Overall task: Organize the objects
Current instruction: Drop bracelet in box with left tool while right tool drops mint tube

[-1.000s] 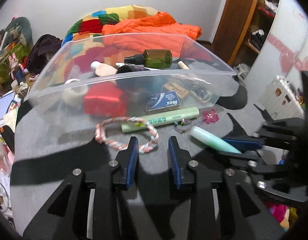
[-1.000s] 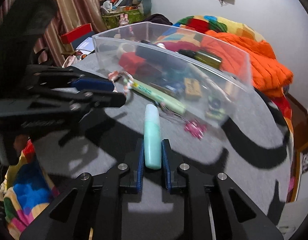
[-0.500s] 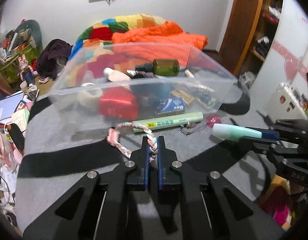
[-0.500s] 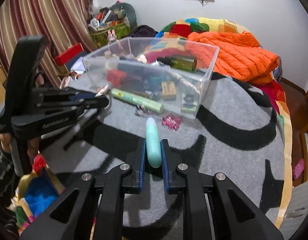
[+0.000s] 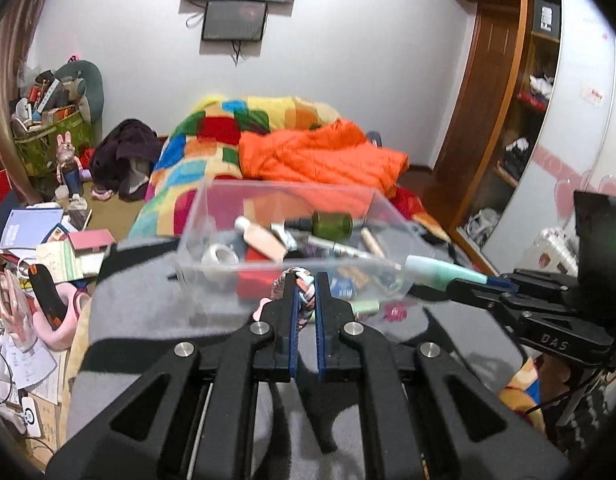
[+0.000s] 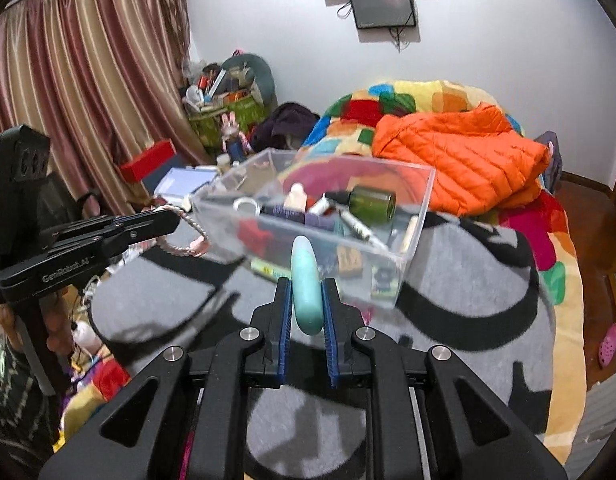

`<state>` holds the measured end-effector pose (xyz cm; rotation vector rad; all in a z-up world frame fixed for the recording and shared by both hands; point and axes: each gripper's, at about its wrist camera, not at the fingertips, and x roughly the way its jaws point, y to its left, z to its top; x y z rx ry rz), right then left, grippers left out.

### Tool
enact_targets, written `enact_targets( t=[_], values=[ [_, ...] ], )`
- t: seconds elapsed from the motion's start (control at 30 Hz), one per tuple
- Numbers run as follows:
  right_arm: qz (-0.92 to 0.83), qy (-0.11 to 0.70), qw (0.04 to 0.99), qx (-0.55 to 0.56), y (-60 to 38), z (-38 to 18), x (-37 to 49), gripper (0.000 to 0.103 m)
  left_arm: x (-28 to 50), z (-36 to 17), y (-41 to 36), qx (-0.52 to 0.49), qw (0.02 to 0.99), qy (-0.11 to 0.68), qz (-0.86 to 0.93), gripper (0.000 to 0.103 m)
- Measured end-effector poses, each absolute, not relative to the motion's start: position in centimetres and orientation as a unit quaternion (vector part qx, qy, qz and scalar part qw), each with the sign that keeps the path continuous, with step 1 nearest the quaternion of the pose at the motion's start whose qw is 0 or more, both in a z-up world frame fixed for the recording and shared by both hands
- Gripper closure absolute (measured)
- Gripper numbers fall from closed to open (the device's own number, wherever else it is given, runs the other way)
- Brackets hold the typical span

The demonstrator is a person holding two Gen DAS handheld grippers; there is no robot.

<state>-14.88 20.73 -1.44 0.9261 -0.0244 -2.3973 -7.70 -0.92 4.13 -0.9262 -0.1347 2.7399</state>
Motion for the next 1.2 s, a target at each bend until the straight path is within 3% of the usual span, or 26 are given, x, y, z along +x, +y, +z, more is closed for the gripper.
enact_targets(
  t=[0.4,0.97,1.03,1.2],
  values=[
    [-0.907,-0.028,0.246,0.342,19.6,-0.6,-19.5,0.09,-11.8,6.7,-1.3,-0.285,0.096,-0.042,0.953,0.097],
    [-0.89,0.007,0.209,0.404,17.0,-4.6,-25.7,0.09,-19.3,0.7,0.0,-0.368,0.078,-0.056,0.925,0.097],
    [-0.893,0.02,0.202,0.402,17.0,-4.6,-25.5,0.09,-19.1,0.5,0.4,-0.371,0.084,-0.055,0.923,0.093],
    [-0.897,0.027,0.206,0.39,17.3,-3.6,-24.5,0.089,-17.5,1.3,0.9,-0.356,0.093,-0.05,0.929,0.071]
  ],
)
